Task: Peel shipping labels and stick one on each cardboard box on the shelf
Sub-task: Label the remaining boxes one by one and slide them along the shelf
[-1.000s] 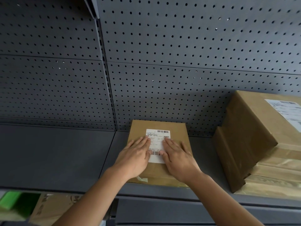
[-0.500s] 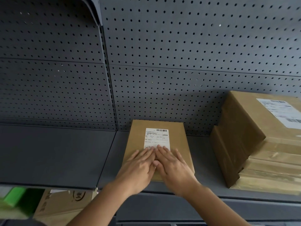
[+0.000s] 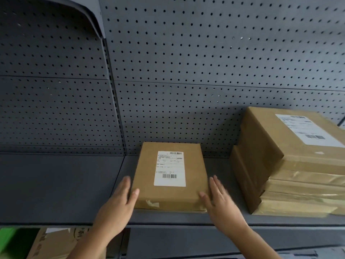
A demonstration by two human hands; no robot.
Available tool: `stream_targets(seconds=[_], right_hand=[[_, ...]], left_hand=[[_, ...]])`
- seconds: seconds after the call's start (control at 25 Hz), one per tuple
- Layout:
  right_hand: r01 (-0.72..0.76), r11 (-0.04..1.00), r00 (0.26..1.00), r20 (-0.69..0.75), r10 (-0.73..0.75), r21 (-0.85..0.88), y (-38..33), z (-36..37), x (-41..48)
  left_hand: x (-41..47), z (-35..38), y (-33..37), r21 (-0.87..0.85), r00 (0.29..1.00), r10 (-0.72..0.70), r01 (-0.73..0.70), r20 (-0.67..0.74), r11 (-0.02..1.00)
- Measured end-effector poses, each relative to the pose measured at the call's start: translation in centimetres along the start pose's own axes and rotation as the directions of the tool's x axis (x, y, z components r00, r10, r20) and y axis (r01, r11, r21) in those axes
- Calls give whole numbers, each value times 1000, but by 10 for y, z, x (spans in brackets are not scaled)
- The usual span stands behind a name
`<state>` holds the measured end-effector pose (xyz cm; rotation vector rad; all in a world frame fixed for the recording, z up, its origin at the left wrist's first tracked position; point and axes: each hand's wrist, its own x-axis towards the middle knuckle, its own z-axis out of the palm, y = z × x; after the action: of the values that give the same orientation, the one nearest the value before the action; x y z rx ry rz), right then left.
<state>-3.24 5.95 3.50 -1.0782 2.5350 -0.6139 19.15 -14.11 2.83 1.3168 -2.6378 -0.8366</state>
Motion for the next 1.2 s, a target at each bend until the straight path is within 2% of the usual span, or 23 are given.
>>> stream_targets(seconds=[0.04, 0.08, 0.12, 0.16, 0.4, 0.48, 0.68, 0.8, 1.0, 1.2], right_hand=[[-117, 969, 992, 67, 104, 220, -2, -2, 0], [-207, 891, 977, 138, 164, 405, -4, -5, 1], [-248, 822, 967, 180, 180, 513, -8, -6, 2], [-259, 801, 965, 178, 192, 540, -11, -6, 2], [-148, 708, 981, 11, 194, 691, -31, -50, -6], [-74, 691, 982, -69, 178, 719, -41, -77, -14], [138, 696, 935, -324, 143, 705, -52, -159, -31], [175, 688, 890, -411, 195, 705, -39, -208, -39], [191, 707, 800, -526, 290, 681, 10, -270, -55], [146, 684, 692, -568, 446, 715, 68, -318, -72]], left_hand=[[-1, 1, -1, -193, 994, -100, 107, 44, 975], [-2, 3, 1, -374, 983, -160, 180, 84, 910], [-4, 6, 3, -502, 977, -188, 211, 96, 839], [-7, 8, 5, -571, 976, -198, 213, 90, 792], [-13, -25, 36, -671, 961, -277, 210, 8, 711], [-15, -42, 52, -697, 964, -257, 141, -64, 703], [-16, -83, 117, -761, 968, -88, -128, -236, 636], [-11, -90, 166, -744, 954, 42, -258, -295, 616], [-9, -79, 257, -738, 927, 256, -372, -273, 563], [-10, -49, 338, -733, 900, 387, -402, -204, 549]])
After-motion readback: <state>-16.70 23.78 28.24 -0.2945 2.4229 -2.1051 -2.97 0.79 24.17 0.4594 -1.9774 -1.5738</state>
